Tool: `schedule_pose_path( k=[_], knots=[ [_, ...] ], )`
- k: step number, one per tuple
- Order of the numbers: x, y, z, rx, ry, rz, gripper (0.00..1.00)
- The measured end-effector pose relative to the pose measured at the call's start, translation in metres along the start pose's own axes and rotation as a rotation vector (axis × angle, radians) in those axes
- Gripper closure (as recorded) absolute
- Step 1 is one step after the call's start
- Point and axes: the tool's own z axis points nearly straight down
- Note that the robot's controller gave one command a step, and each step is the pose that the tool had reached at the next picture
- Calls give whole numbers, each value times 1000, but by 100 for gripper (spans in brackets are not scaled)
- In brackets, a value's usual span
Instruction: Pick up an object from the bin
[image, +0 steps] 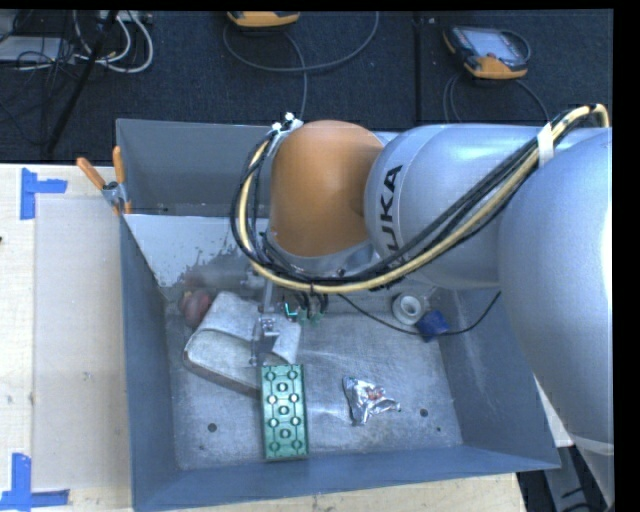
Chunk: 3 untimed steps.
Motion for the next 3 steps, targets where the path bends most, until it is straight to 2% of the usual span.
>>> schedule_pose_path(
  k=[1,2,3],
  knots=[
    [-17,-16,62,-10,-28,138,0],
    [-18,-22,67,-16,-40,185,0],
    [-19,-23,68,-17,-41,239,0]
  ],
)
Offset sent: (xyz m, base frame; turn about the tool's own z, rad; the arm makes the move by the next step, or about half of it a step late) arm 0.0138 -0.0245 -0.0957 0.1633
